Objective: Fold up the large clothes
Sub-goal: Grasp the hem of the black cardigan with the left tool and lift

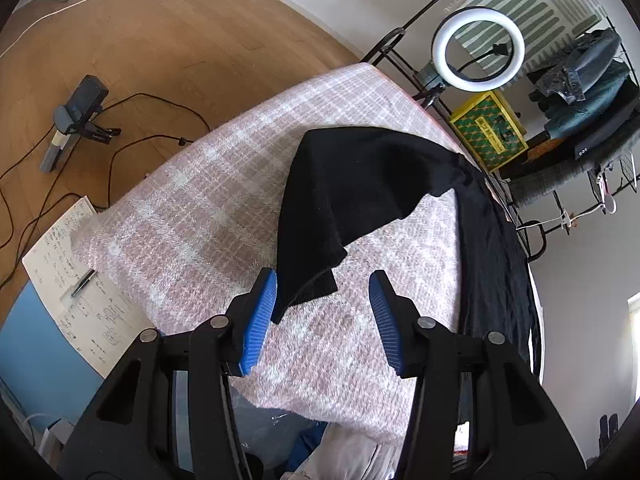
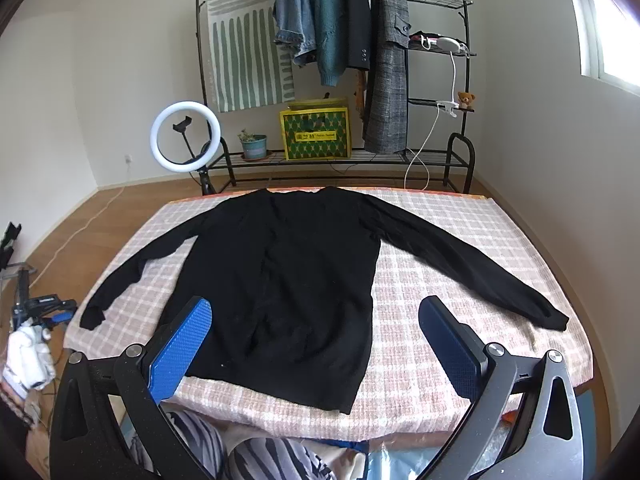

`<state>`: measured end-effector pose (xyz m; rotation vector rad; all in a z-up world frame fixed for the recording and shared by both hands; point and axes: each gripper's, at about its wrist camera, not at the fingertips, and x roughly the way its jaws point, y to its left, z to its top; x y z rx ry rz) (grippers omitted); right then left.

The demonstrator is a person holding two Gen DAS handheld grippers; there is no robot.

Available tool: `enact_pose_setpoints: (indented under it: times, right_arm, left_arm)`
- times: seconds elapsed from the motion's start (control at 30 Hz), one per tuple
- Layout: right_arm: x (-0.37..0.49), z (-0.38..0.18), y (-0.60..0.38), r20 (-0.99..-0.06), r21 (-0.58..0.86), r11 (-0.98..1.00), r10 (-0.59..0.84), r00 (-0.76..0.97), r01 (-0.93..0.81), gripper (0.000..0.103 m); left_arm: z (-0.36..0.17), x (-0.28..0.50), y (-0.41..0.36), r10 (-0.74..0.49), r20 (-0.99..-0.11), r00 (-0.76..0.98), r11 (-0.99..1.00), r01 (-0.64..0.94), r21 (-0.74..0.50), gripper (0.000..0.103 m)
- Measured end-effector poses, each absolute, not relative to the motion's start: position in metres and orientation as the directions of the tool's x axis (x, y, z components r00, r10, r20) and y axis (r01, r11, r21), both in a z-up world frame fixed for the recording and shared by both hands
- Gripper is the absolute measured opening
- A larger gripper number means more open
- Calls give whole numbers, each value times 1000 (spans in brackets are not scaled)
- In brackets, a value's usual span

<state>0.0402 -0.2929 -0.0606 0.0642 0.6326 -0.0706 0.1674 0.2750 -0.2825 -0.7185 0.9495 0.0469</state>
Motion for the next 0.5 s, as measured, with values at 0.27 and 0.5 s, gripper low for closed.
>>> enact_pose_setpoints:
  times: [0.27,0.5]
  right_arm:
    - [40,-66,-304,-613,43,993,-63,788,113,103]
    - [44,-70,-306,-623,55,991,-62,780,123,103]
  left_arm:
    - [-308,202,277,-278,-763,583,733,-384,-561,24]
    - [-317,218,252,-327,-759,563,751,-333,-570,24]
